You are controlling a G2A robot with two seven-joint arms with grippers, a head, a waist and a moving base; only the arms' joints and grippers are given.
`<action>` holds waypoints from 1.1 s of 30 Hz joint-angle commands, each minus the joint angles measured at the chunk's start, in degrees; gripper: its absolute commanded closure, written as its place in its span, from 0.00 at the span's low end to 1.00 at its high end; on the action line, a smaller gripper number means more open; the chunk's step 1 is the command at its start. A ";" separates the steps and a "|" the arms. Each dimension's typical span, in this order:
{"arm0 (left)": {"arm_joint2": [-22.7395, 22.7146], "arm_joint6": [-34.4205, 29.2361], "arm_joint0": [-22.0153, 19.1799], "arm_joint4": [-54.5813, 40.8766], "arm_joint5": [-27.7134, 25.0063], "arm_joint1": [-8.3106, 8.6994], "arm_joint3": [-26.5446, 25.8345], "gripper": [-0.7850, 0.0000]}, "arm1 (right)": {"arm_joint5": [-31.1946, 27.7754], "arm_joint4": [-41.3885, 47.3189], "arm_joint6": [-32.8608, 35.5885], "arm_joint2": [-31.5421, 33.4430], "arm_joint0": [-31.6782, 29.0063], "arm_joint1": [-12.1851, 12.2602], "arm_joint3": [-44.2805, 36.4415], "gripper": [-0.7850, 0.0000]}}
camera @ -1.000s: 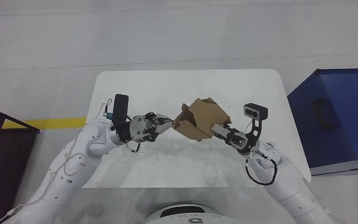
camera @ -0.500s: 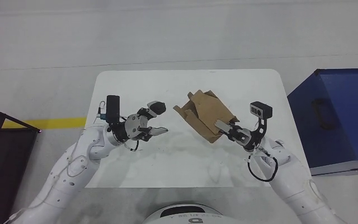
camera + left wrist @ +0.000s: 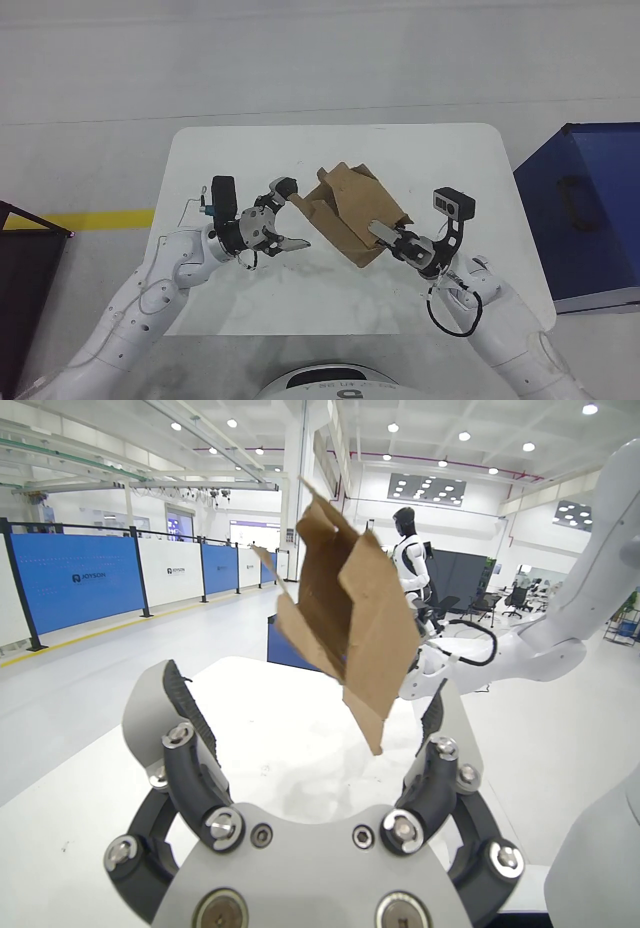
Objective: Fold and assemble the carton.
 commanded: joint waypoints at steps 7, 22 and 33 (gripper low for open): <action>-0.51 0.93 -1.35 1.81 0.76 -0.67 1.55 0.00 | 0.06 11.06 9.07 -2.76 -0.68 0.27 -0.58 1.00; 0.24 2.70 -0.28 3.56 2.20 -1.87 1.88 0.00 | 0.94 11.01 9.95 -4.56 0.03 1.12 -0.06 1.00; 0.06 2.49 -0.33 4.82 2.91 -2.52 1.64 0.00 | 5.86 13.44 10.41 -9.09 -0.09 0.65 -1.99 1.00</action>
